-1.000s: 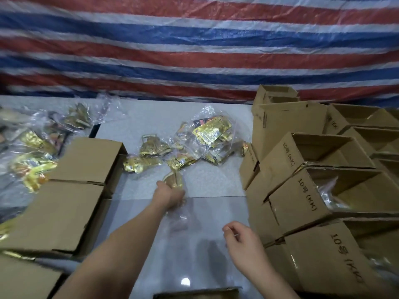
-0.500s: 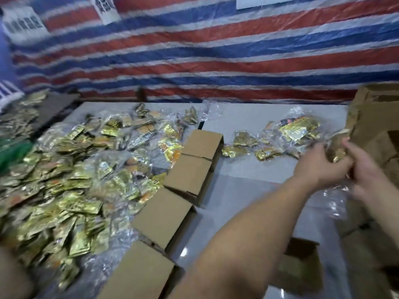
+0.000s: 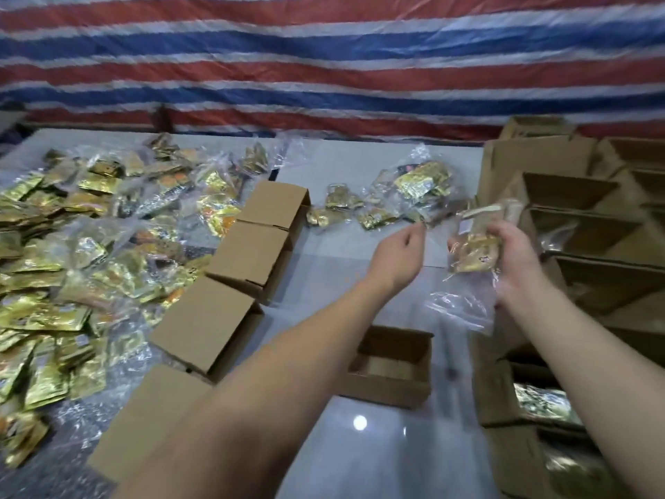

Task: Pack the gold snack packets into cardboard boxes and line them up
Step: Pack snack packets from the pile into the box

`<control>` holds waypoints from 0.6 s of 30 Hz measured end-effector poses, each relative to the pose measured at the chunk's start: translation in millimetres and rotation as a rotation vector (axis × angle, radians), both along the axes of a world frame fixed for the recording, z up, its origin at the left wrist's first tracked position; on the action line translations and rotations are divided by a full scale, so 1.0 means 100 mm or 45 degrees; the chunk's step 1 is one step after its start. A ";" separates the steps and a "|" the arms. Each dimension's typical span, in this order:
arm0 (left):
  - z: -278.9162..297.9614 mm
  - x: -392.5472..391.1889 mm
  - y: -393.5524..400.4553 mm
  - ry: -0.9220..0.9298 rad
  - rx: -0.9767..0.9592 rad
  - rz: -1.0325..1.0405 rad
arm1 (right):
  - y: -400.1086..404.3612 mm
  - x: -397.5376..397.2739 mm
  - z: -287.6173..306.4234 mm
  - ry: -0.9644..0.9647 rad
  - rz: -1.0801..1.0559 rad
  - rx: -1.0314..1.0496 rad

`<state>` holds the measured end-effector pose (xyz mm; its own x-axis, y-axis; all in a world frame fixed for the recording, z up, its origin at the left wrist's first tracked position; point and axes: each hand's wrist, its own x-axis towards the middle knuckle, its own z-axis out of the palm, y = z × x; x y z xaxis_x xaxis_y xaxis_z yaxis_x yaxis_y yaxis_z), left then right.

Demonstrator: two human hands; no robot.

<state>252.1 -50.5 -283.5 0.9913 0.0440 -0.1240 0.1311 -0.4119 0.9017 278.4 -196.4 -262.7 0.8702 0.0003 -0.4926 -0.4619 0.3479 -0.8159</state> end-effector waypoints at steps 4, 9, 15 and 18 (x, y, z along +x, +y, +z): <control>-0.72 -0.32 0.64 0.250 0.478 -0.188 | -0.03 -0.38 0.00 -0.254 0.454 -0.623; -1.28 -0.65 0.88 0.486 0.328 -0.253 | 0.25 -0.65 -0.48 -0.546 1.465 -1.055; -1.38 -0.63 0.82 0.434 0.068 -0.114 | 0.49 -0.67 -1.09 -0.260 1.971 -1.282; -1.39 -0.66 0.77 0.406 -0.005 -0.127 | 0.67 -0.59 -1.30 -0.138 2.083 -1.369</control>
